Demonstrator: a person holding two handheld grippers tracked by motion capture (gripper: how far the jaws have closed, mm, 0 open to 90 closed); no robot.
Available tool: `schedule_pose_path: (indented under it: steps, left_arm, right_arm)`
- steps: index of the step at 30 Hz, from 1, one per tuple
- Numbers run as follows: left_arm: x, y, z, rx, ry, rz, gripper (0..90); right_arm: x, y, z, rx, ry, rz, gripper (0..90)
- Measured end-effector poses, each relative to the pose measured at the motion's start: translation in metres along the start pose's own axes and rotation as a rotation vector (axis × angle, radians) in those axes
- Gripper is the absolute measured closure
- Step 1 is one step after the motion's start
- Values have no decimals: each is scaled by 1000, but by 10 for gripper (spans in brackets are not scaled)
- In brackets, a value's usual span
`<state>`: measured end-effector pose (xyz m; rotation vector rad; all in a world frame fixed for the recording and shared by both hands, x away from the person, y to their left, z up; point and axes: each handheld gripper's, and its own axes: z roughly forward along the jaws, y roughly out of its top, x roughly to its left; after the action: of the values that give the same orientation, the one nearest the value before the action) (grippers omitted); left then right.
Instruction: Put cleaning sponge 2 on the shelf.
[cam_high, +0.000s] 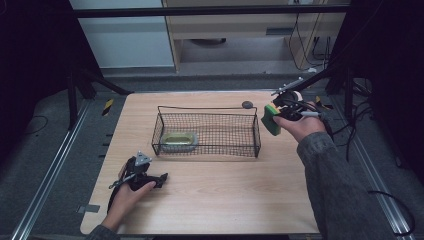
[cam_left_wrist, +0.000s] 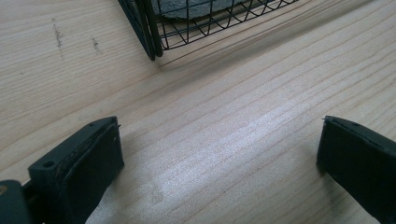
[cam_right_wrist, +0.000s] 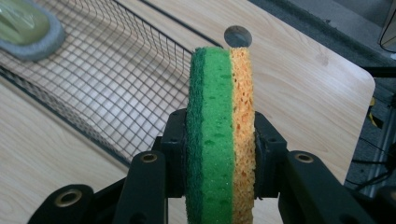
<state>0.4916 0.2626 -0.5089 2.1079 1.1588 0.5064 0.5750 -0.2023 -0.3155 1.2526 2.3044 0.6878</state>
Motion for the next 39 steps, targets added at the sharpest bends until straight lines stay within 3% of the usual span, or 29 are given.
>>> schedule_pose_path:
  steps: [8,15,28,39]
  left_arm:
    - [0,0,0,3,0,1,0]
    - [0,0,0,2,0,1,0]
    - [0,0,0,2,0,0,0]
    - [0,0,0,3,0,1,0]
  right_arm:
    - [-1,22,6,-9,2,-6,642]
    - [10,38,8,-24,14,-39,641]
    - [16,44,21,-41,55,-43,641]
    - [25,44,36,-28,62,-63,641]
